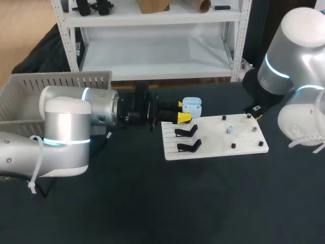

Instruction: Pick up each earbud case from the left stands, insert the matching earbuds, close the lid, and place the case in the box.

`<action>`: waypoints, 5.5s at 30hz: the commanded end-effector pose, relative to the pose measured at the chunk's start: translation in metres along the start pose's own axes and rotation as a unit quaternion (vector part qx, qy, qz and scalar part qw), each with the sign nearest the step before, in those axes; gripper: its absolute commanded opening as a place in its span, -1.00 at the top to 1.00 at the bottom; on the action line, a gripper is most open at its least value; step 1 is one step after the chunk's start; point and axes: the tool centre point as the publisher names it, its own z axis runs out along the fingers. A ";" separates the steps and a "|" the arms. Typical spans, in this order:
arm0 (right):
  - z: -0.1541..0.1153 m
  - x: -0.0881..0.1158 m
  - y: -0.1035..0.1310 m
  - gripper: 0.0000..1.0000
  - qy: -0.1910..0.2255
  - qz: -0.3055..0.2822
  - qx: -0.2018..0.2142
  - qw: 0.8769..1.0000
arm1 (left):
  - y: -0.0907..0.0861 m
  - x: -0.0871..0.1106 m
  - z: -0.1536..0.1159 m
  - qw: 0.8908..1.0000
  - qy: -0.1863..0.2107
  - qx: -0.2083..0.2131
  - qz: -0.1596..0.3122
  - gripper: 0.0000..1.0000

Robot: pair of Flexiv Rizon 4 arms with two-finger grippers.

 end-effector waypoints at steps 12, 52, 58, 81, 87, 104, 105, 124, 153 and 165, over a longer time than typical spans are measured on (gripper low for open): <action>-0.002 0.001 0.003 -0.66 0.005 0.007 0.002 1.000 | -0.001 0.000 0.000 1.000 0.000 -0.003 0.000 1.00; 0.000 -0.010 -0.003 0.16 -0.006 -0.039 0.006 0.999 | -0.001 0.000 0.000 1.000 0.000 -0.003 0.000 1.00; 0.001 -0.011 -0.002 0.20 -0.006 -0.040 0.005 0.999 | -0.001 0.000 0.000 1.000 0.000 -0.003 0.000 1.00; -0.005 -0.011 -0.002 1.00 -0.001 -0.034 0.015 0.999 | -0.001 0.000 0.000 1.000 0.000 -0.003 0.000 1.00; -0.020 -0.010 -0.002 1.00 -0.003 -0.025 0.029 0.999 | -0.001 0.000 0.000 1.000 0.000 -0.003 0.000 1.00; -0.134 0.010 0.047 1.00 0.040 0.093 0.063 0.993 | -0.001 0.000 0.000 1.000 0.000 -0.003 0.000 1.00; -0.141 0.012 0.051 1.00 0.047 0.102 0.065 0.992 | -0.001 0.000 0.000 1.000 0.000 -0.003 0.000 1.00; -0.205 0.014 0.152 1.00 0.018 0.142 0.037 0.989 | -0.001 0.000 0.000 1.000 0.000 -0.003 0.000 1.00; -0.204 -0.021 0.168 1.00 0.050 0.405 0.116 0.906 | -0.001 0.000 0.000 1.000 0.000 -0.003 0.000 1.00; -0.195 -0.034 0.182 1.00 0.079 0.385 0.106 0.913 | -0.001 0.000 0.000 1.000 0.000 -0.003 0.000 1.00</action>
